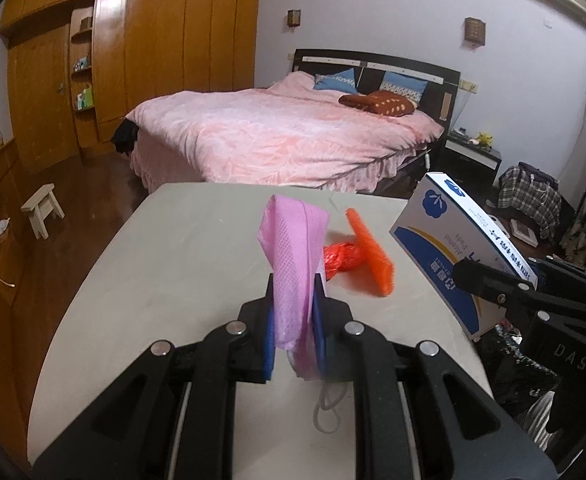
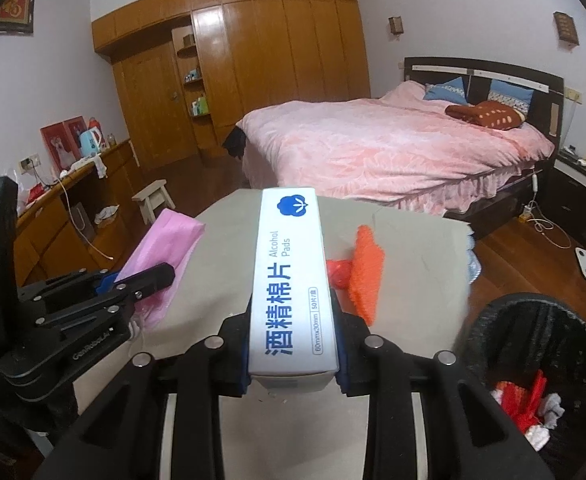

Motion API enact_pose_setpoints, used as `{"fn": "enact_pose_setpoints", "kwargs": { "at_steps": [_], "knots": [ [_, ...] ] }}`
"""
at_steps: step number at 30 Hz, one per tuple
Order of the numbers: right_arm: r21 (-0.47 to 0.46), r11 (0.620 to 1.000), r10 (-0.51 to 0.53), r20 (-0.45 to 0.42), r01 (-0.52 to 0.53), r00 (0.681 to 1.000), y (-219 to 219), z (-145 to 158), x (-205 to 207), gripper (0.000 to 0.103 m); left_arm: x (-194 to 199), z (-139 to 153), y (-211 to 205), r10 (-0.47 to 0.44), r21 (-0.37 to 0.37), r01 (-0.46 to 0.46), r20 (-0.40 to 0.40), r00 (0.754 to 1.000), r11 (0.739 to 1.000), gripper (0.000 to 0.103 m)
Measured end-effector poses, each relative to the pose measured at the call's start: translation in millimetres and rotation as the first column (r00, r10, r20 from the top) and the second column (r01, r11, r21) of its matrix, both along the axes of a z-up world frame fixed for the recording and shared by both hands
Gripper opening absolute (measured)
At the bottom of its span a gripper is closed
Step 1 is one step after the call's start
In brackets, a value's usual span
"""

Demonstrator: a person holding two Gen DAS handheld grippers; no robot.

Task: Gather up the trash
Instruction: 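Carry the pink mask with the left tool while the right tool carries the box toward the bin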

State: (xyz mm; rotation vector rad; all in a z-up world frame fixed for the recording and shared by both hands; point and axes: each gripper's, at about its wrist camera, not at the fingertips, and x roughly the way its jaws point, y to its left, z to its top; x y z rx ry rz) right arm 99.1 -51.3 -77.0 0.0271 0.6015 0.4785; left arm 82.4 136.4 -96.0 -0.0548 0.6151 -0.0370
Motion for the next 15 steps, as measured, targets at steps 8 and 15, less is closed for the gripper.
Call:
{"fn": "enact_pose_setpoints", "kwargs": {
  "at_steps": [8, 15],
  "knots": [
    [-0.006, 0.998, -0.056, 0.034, 0.056, 0.998, -35, 16, -16, 0.031, -9, 18, -30, -0.04, -0.009, 0.04, 0.051, 0.998, 0.999, 0.014],
    [-0.002, 0.991, -0.134, 0.055, 0.134, 0.99, -74, 26, -27, 0.031, -13, 26, -60, -0.09, -0.025, 0.092, 0.076, 0.993, 0.995, 0.014]
  ]
}}
